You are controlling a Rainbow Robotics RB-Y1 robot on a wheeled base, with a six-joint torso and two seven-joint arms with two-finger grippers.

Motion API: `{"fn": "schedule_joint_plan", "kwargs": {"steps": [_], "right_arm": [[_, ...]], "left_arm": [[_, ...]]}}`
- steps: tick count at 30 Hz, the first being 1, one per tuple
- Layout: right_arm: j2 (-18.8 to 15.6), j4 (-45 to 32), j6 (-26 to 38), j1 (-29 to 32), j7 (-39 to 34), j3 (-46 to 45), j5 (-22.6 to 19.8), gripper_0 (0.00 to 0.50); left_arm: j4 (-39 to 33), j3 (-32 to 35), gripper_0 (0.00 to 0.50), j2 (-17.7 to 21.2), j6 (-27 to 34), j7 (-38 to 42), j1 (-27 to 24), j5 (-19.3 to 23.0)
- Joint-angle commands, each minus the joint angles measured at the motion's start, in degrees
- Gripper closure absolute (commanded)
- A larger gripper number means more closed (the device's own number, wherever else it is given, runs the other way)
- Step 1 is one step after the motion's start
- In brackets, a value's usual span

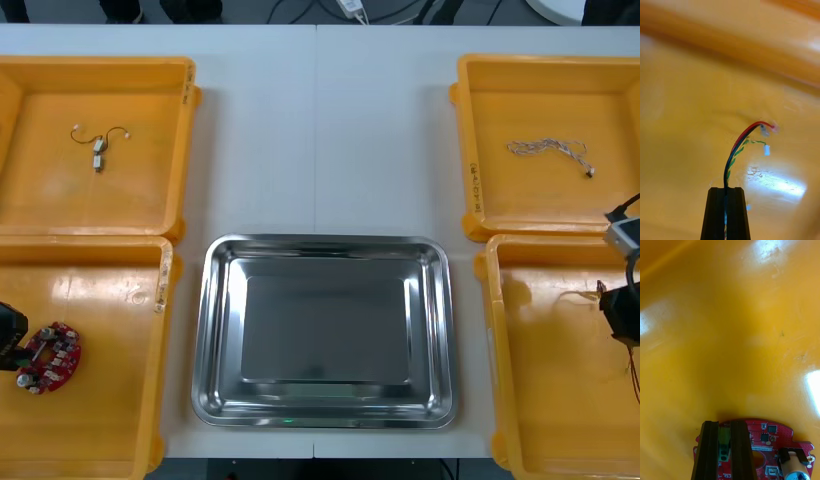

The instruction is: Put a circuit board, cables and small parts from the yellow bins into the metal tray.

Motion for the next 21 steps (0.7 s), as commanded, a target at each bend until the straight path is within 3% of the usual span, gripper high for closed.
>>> {"fn": "schedule_joint_plan", "kwargs": {"steps": [1,8,16,21], "right_arm": [[0.1,-2.1,2.5,-3.6,-1.1,-4.3,-1.1,0.5],[0.1,-2.8,11.9,-10.3,-0.6,-8.6,-1.8,0.5],[0.1,-4.1,11.9,-14.3,-0.9,-9.1,-2.8,0.5],[0.1,-4.6,11.9,-16.9,-0.5,-9.0,-7.3,0.5]], "left_arm": [[-1.4,0.0,0.5,-0.5,-0.4,0.2,2.0,-0.3],[-5.4,2.5,0.5,-0.4,3.4,0.2,2.0,0.0],[-10.1,4.4,0.5,0.5,8.2,0.3,2.0,0.5],[-14.6,6.4,0.5,0.5,11.0,0.1,1.8,1.5]]}}
